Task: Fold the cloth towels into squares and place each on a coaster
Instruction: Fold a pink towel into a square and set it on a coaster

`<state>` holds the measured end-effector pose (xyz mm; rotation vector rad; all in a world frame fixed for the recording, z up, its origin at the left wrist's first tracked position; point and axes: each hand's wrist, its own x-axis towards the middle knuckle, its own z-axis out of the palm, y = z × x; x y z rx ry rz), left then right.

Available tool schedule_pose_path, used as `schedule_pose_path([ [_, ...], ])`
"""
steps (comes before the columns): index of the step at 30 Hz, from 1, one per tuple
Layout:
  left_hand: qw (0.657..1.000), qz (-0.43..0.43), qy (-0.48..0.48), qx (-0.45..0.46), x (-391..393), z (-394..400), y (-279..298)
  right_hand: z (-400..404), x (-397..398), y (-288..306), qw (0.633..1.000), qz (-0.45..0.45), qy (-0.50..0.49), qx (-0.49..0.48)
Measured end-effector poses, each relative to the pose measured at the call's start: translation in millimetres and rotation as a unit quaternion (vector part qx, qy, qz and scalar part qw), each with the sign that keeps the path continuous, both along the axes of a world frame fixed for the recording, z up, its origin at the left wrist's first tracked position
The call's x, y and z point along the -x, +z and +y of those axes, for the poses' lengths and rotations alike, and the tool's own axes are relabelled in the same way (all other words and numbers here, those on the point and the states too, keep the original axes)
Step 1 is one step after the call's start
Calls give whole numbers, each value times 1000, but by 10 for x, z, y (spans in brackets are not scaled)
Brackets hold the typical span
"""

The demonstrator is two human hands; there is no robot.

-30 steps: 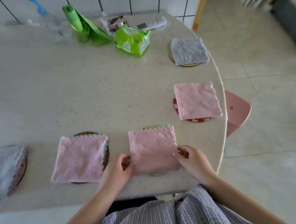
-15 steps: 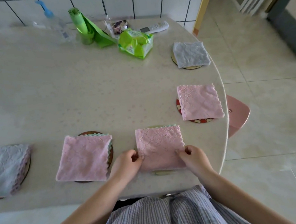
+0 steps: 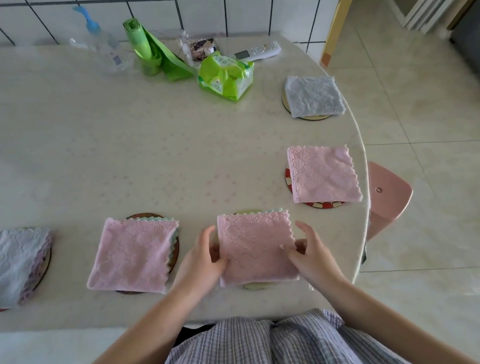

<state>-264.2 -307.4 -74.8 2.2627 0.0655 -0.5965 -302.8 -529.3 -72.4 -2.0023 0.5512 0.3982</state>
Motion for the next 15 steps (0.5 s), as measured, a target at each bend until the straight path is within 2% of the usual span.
schedule_pose_path([
  [3, 997, -27, -68, -14, -27, -41, 16, -17, -42, -21, 990, -36, 130, 45],
  [5, 995, -36, -95, -19, -25, -66, 20, -36, -40, -47, 980, -71, 169, 74],
  [8, 991, -40, -109, -62, -16, -103, 4, -69, 0, -97, 969, -96, 193, 118],
  [11, 982, -44, -137, -123, -42, -122, -35, -58, 28, -122, 953, -81, 219, 192],
  [13, 981, -52, -138, -122, -60, -124, -31, -49, 43, -106, 953, -84, 208, 202],
  [15, 990, -51, -99, -90, -57, -67, -3, -24, 51, -66, 963, -113, 160, 184],
])
